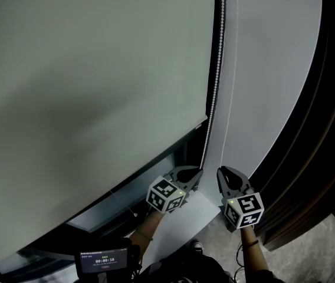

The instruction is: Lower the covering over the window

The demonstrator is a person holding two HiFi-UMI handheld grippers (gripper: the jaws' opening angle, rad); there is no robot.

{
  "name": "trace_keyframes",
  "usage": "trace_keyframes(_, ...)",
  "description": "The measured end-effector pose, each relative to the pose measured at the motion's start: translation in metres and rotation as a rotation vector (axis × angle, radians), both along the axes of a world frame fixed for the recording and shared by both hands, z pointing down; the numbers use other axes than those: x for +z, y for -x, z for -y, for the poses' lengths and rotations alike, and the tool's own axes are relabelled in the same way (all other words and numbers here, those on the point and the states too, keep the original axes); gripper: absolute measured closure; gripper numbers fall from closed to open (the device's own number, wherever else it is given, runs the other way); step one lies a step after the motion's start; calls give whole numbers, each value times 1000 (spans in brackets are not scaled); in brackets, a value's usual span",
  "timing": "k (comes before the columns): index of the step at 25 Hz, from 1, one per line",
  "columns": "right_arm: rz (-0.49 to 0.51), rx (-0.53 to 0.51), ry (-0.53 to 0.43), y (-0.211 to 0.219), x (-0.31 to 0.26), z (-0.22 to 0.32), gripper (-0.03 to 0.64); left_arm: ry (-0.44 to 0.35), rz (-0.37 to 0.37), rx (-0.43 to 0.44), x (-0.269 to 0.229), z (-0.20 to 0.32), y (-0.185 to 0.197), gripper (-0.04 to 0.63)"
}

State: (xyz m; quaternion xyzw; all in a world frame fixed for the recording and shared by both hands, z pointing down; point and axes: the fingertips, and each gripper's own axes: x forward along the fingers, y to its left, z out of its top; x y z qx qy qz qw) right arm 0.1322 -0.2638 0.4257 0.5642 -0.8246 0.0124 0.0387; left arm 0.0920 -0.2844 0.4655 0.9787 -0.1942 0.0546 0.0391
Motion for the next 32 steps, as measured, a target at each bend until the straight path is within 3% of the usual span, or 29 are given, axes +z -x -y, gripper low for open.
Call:
trace_keyframes(3,41,-142,-55,16,-61,-1,543,54,79,1,46,-8,4,594)
trace_keyframes(6,29,-274,-86,40,-112,-1,511,104,106,-5,72,-14,9,594)
trace_keyframes(8,3,-308,-125,51,-139,4,506,121,109,-5,81,-17,9,594)
trace_keyframes(15,-55,-250,-246,60,-197,38,509,127,92,-7,82,-21,2,594)
trace_keyframes(17,-37,-218,-264,56,-206,41,532,129,86,-20,81,-18,5,594)
trace_keyframes(18,-23,-204,-268,55,-209,42,579,128,84,-26,81,-17,6,594)
trace_keyframes(21,57,-203,-256,55,-209,43,600,135,77,-36,81,-13,13,594)
trace_keyframes(26,65,-164,-246,59,-181,51,604,131,155,1,105,-26,23,592)
trace_keyframes(29,158,-143,-268,46,-180,49,606,147,98,-2,106,-36,24,589)
trace_keyframes(32,109,-126,-231,40,-161,56,606,68,-3,-38,73,-35,25,589)
